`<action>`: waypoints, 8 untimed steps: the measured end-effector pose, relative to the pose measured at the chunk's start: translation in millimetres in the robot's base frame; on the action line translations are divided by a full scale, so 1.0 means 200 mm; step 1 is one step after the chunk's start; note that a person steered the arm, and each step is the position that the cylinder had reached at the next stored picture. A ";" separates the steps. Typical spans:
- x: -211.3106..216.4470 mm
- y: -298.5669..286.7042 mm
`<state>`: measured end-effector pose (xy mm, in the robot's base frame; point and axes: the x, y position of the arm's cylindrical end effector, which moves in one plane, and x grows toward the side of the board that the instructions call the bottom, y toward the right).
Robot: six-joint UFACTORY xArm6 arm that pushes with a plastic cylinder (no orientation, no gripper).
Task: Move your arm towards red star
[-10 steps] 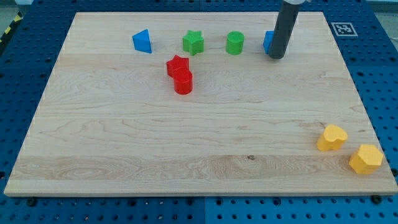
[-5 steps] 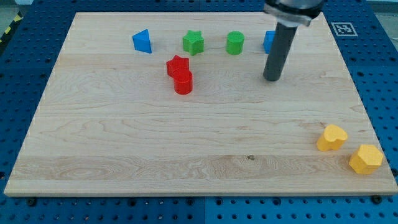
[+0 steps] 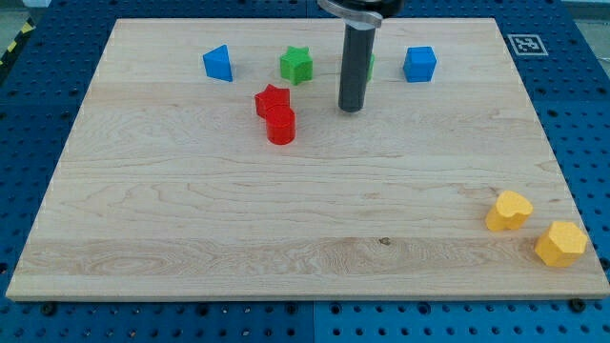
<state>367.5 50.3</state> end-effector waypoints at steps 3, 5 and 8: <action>-0.03 -0.22; -0.07 -0.24; -0.07 -0.38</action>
